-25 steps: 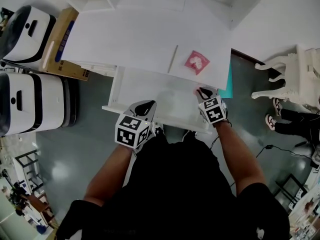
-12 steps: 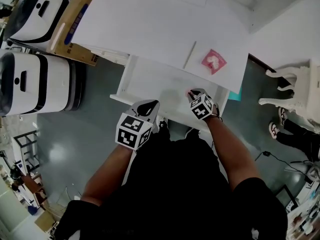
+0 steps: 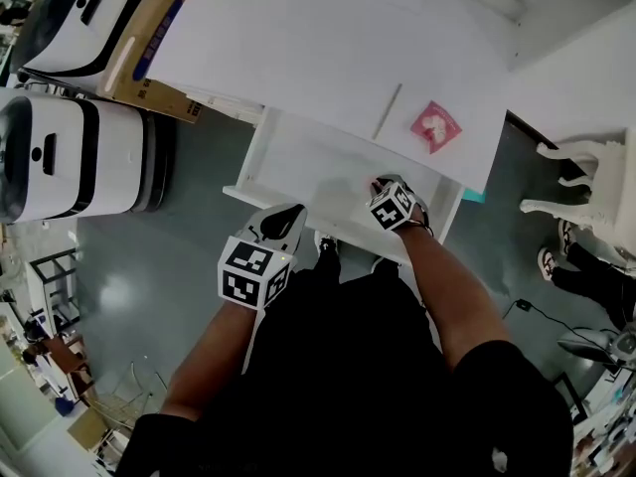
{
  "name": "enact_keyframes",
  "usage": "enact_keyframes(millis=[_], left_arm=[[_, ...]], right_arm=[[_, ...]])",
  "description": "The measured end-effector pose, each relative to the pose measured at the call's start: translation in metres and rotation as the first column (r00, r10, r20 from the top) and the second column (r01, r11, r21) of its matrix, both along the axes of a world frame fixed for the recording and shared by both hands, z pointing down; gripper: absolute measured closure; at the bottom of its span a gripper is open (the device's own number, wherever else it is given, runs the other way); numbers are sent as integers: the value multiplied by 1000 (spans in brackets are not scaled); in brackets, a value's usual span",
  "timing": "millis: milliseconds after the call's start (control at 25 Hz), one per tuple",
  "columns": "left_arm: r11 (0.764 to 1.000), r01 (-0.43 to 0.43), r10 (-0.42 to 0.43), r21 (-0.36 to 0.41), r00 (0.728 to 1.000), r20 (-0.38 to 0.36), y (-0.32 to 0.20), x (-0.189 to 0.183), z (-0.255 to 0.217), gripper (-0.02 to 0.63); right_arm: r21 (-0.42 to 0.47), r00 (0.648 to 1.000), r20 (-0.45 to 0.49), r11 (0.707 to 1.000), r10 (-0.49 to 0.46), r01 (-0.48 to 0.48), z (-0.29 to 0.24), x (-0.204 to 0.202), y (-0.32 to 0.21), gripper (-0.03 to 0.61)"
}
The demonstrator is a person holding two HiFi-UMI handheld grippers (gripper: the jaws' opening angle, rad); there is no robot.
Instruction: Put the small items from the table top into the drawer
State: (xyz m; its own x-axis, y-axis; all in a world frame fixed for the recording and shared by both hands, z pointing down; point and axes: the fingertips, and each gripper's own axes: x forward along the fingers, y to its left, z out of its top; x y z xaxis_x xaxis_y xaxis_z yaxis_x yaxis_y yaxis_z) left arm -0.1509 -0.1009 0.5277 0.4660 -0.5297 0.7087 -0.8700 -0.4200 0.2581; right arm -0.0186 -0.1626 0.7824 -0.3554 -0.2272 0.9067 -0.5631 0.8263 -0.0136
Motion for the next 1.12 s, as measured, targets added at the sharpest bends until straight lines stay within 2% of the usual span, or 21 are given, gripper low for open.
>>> enact_keyframes(millis=[280, 400, 560, 800, 920, 1120], left_arm=[[1000, -2, 1, -13, 1000, -15, 1, 0, 3, 604], [1000, -8, 8, -10, 1000, -25, -2, 2, 3, 604], [1000, -23, 23, 0, 999, -32, -5, 7, -1, 604], [998, -61, 62, 21, 997, -44, -9, 19, -4, 604], [996, -76, 78, 37, 995, -54, -10, 27, -7, 604], [995, -77, 82, 66, 994, -77, -17, 32, -12, 604]], right_arm=[[-52, 1000, 3, 999, 9, -9, 8, 0, 5, 512], [-55, 1000, 20, 998, 18, -16, 5, 0, 5, 477], [-37, 999, 33, 999, 15, -14, -5, 0, 5, 476], [-8, 988, 135, 997, 77, -77, -45, -3, 4, 476], [-13, 961, 229, 987, 158, -159, -77, 0, 3, 476], [7, 890, 371, 958, 264, -287, -141, 18, 5, 476]])
